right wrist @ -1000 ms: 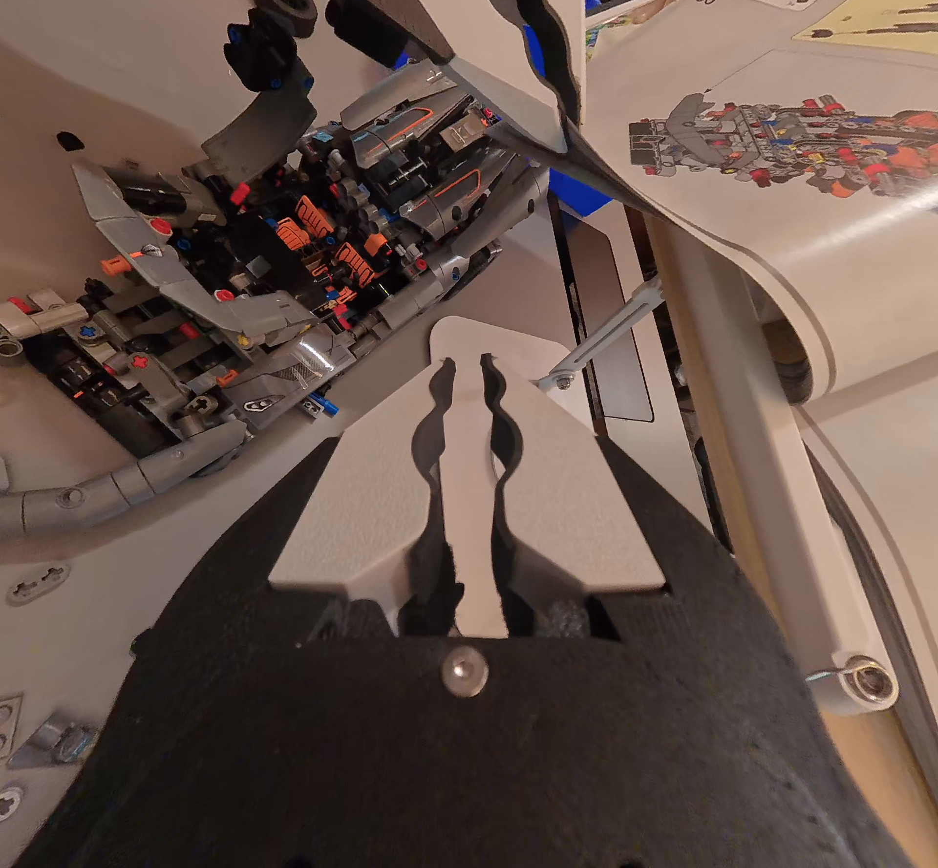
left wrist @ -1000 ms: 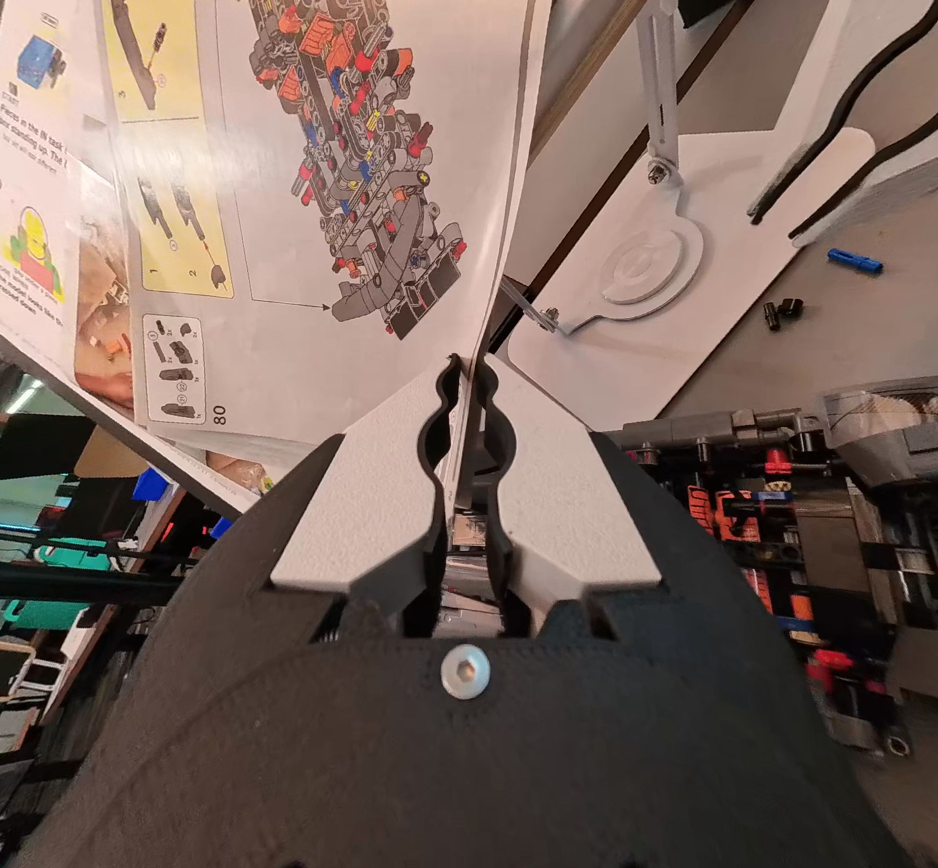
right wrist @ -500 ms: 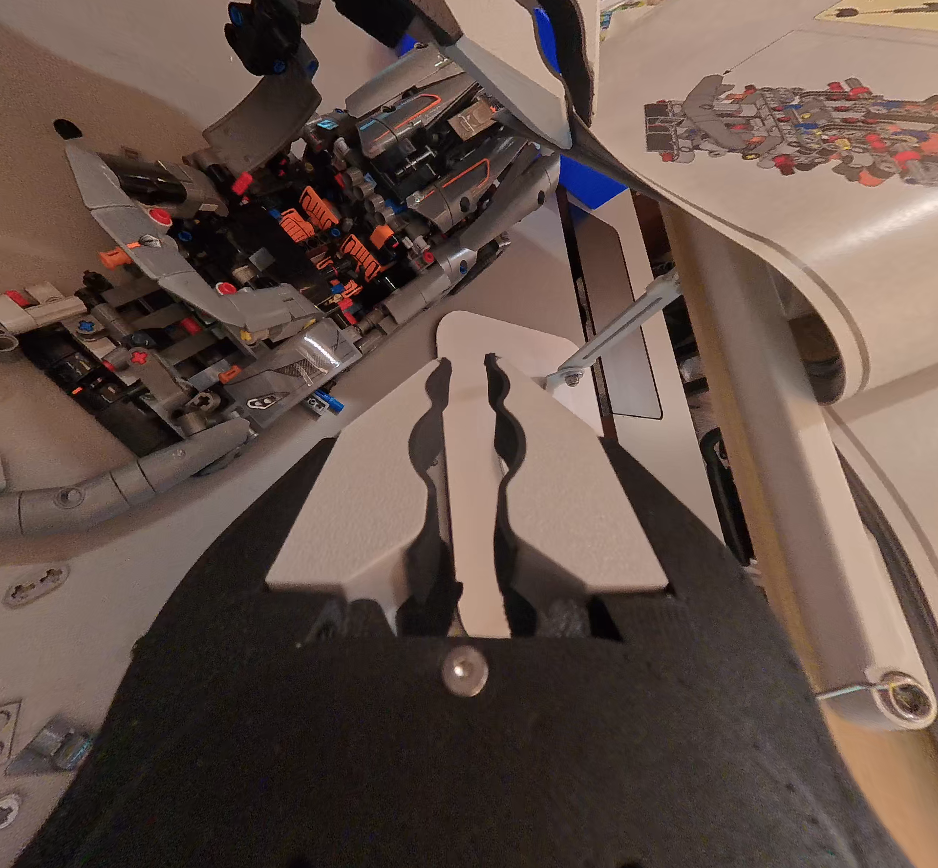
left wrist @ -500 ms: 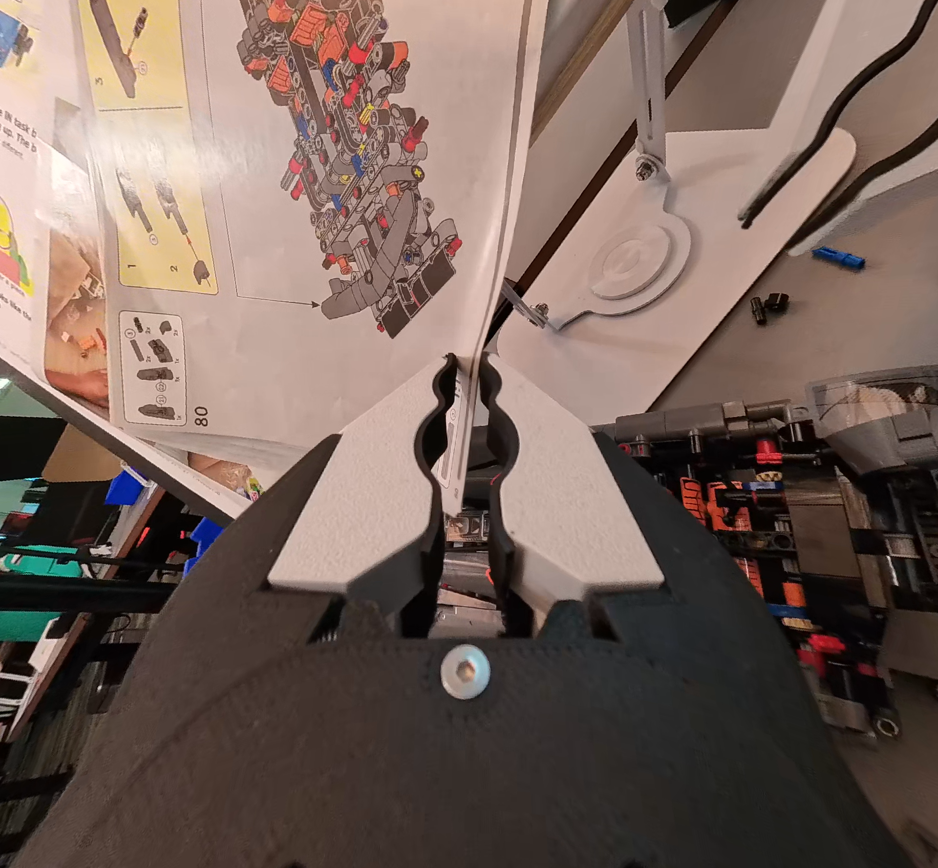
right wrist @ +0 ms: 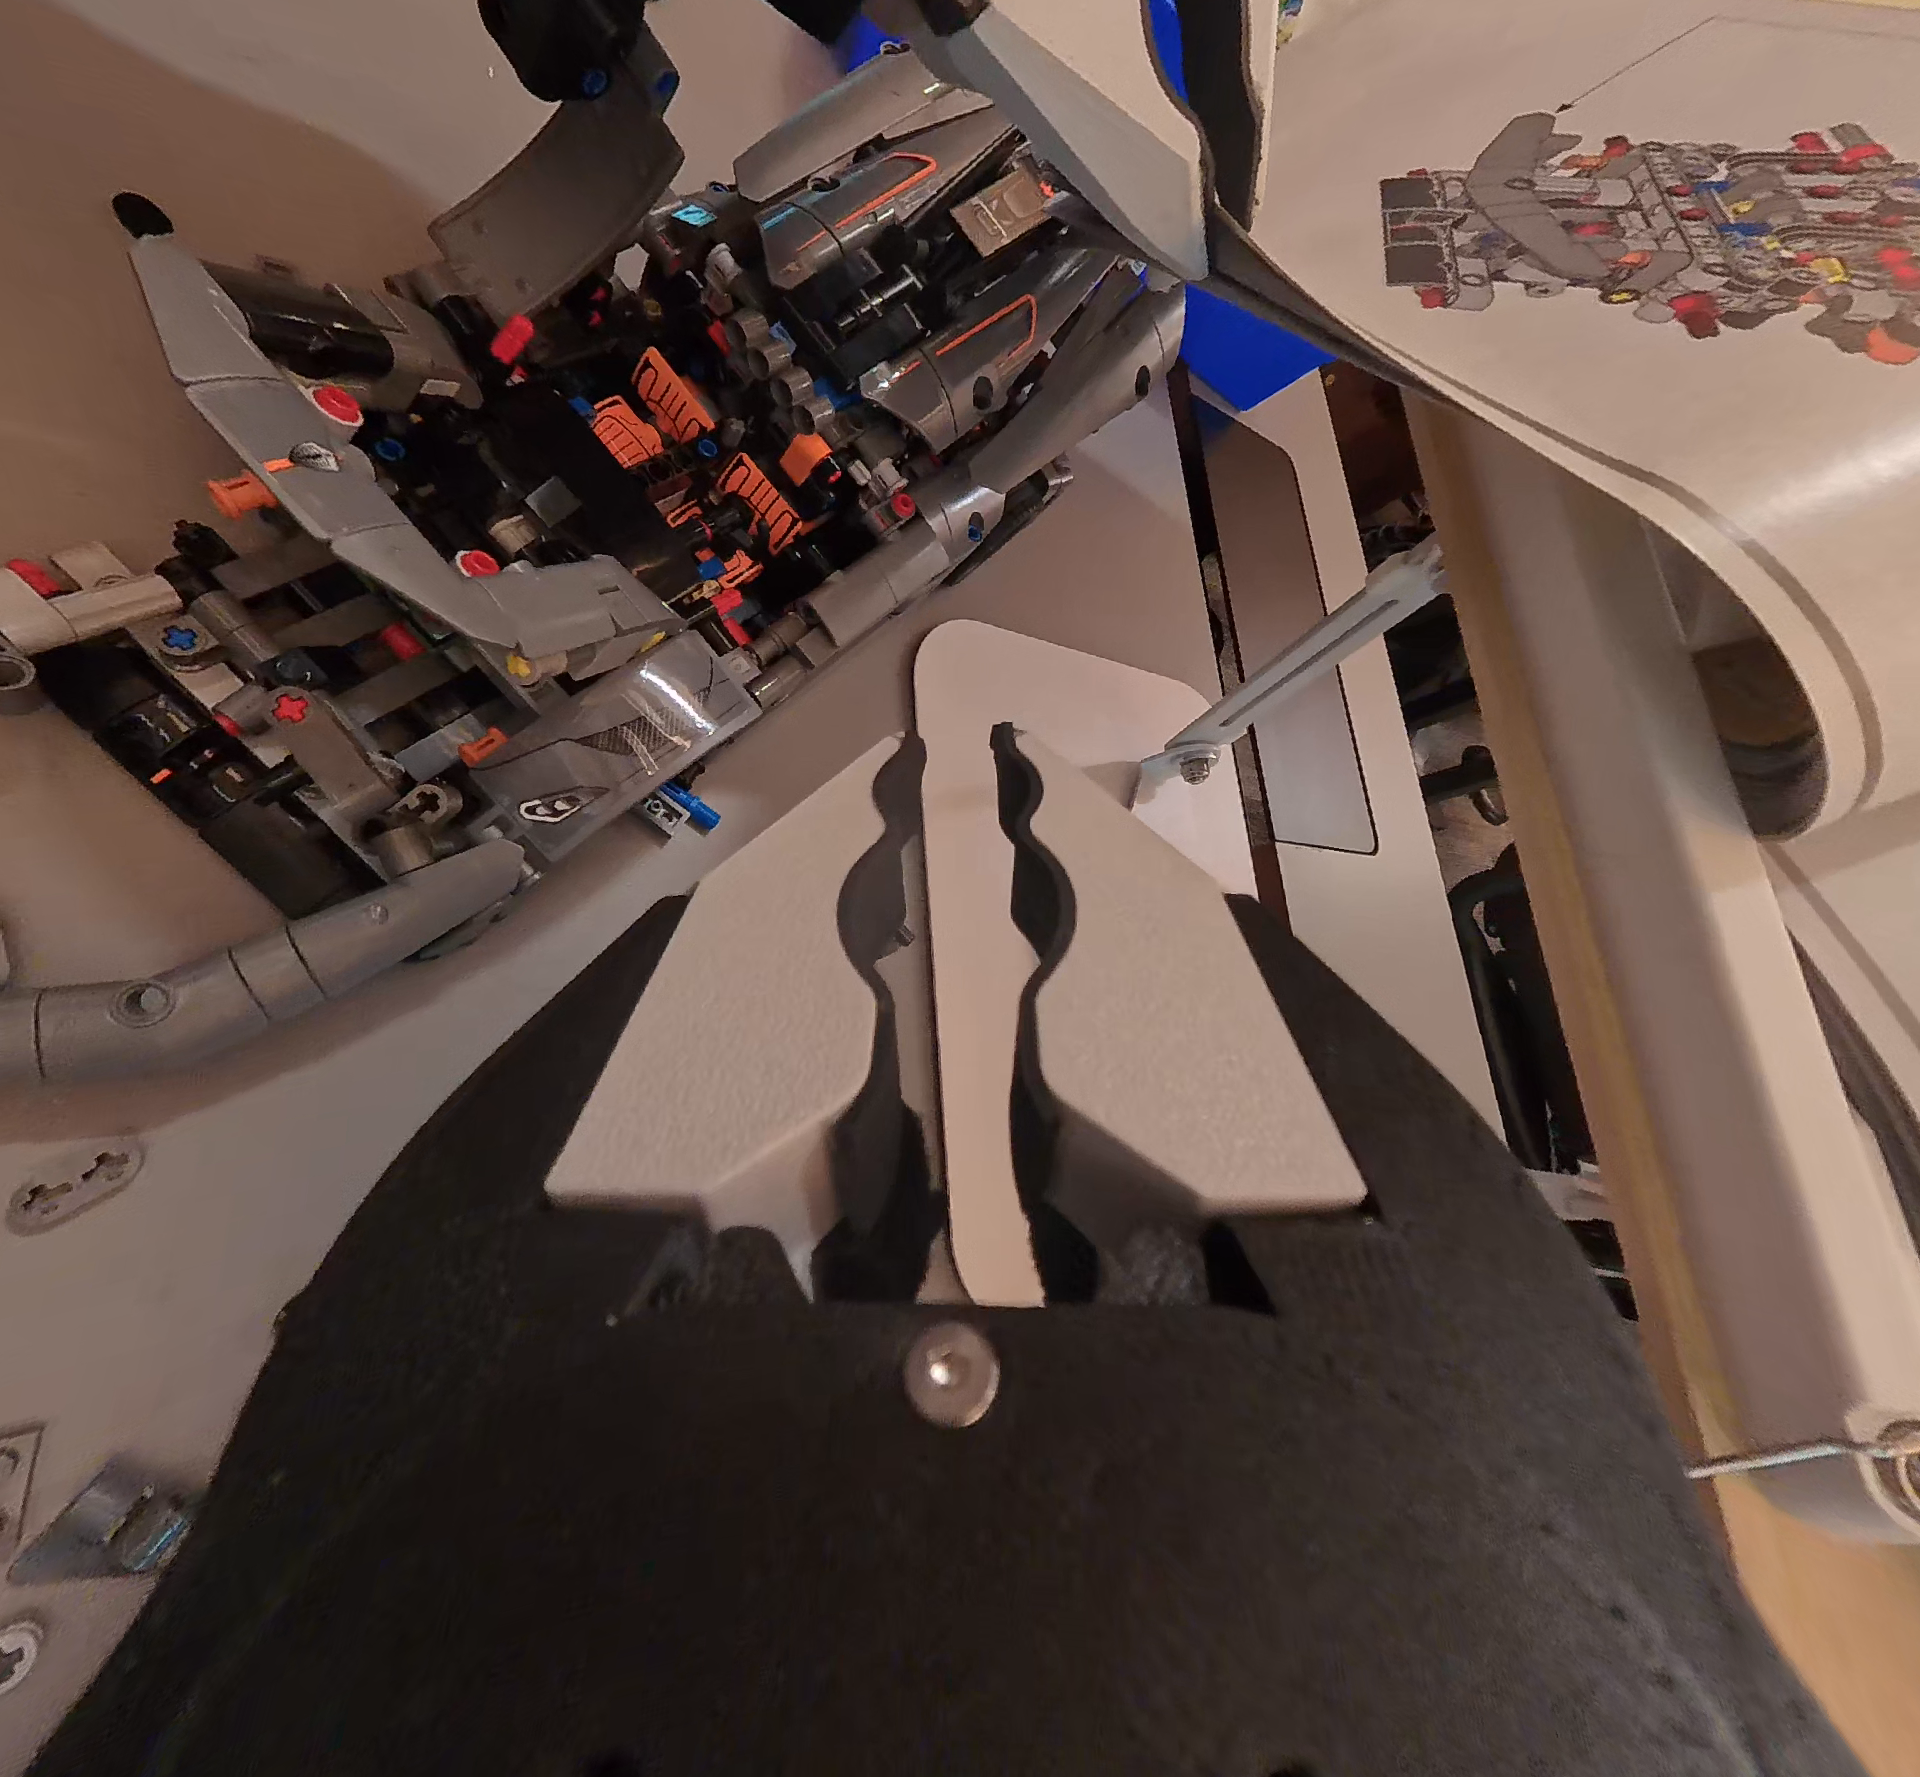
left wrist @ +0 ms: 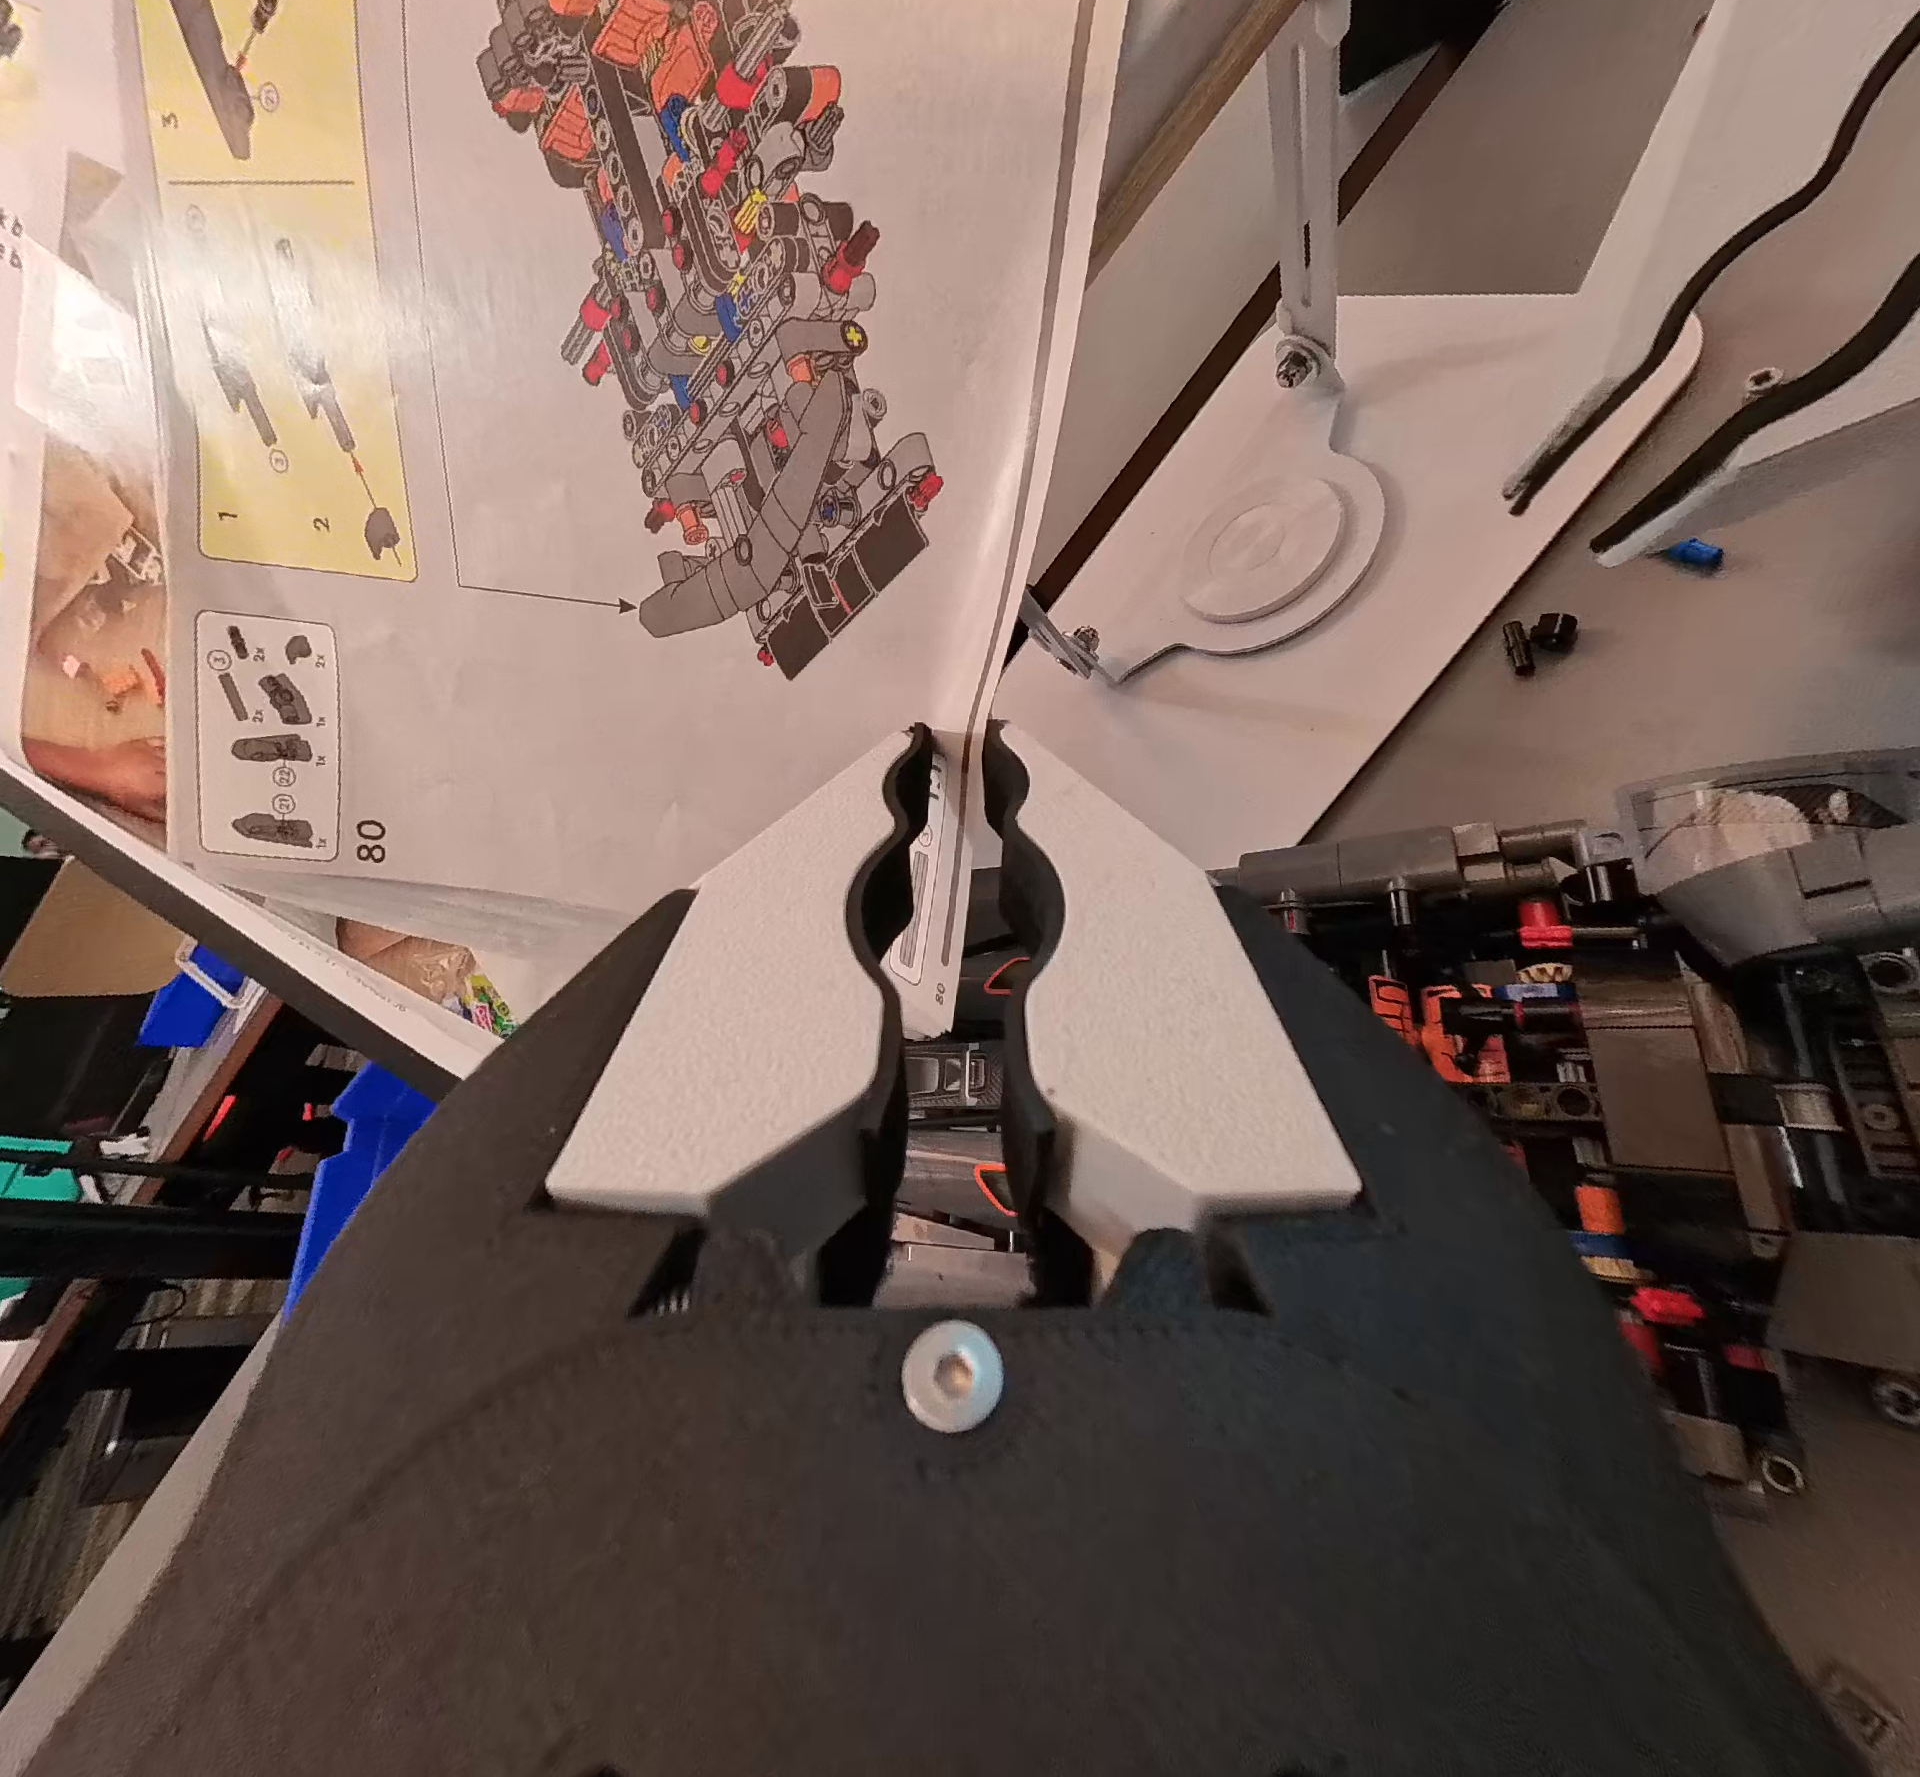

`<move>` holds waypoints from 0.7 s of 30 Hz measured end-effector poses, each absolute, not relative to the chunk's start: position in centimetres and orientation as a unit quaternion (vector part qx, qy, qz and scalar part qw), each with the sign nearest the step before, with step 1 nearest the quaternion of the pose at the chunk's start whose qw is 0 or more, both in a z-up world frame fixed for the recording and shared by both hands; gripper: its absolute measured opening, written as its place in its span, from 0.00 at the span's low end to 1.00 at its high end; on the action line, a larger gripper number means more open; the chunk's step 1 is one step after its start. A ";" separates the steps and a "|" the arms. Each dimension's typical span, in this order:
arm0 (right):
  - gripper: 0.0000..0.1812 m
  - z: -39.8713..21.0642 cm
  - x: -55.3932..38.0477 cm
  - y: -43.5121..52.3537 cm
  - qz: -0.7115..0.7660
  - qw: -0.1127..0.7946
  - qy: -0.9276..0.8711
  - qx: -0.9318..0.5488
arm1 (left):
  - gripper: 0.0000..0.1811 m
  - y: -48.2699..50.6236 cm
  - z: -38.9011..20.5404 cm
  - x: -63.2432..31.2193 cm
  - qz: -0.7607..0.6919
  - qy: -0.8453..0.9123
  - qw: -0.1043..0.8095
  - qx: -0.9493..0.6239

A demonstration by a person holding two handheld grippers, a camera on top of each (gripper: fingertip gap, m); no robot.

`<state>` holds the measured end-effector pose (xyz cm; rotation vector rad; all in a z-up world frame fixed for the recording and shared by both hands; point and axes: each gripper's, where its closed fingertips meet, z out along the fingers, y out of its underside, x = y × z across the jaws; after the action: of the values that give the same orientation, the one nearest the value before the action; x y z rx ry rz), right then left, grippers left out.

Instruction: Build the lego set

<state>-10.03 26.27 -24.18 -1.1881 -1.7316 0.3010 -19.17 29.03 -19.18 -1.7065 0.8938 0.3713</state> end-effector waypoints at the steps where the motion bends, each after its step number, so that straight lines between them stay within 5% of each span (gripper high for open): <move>1: 0.06 -24.2 -10.0 26.2 0.123 0.488 -0.713 -0.488 | 0.04 29.0 -19.2 -19.2 0.157 0.379 0.557 -0.723; 21: 0.06 -24.5 -10.2 26.1 0.119 0.486 -0.718 -0.485 | 0.03 28.7 -19.1 -19.1 0.130 0.383 0.558 -0.724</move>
<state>-10.21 26.06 -24.52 -1.1795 -1.7468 0.2897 -19.15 28.69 -19.15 -1.7086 0.9041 0.3060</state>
